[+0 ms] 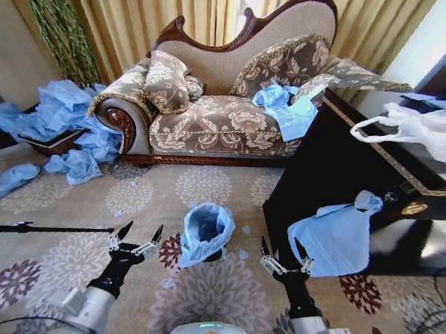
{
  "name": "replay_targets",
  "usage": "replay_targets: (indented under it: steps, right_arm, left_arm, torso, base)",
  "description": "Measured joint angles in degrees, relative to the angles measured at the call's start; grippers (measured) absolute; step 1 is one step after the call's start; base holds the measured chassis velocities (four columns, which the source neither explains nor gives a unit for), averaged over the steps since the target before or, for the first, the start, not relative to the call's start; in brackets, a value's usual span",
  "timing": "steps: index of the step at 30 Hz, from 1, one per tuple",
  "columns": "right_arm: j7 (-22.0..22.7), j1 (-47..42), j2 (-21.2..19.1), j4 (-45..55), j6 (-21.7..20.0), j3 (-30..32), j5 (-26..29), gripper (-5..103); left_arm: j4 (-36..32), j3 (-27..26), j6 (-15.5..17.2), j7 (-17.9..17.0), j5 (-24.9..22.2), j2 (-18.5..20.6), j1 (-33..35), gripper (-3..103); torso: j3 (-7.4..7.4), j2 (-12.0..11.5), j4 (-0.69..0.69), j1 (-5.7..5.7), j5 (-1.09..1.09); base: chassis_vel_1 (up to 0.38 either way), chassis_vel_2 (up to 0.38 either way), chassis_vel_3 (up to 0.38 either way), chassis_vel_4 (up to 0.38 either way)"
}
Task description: Place a garbage bag over the trash bin.
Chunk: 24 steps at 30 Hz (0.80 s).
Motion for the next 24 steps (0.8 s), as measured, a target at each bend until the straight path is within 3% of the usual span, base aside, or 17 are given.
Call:
replay_targets:
  steps: [24]
  right_arm:
    - [0.1,0.0,0.0,0.0,0.0,0.0,0.0,100]
  left_arm:
    - [0.0,0.0,0.0,0.0,0.0,0.0,0.0,100]
  torso:
    - [0.00,0.0,0.00,0.00,0.00]
  base:
    - [0.000,0.000,0.000,0.000]
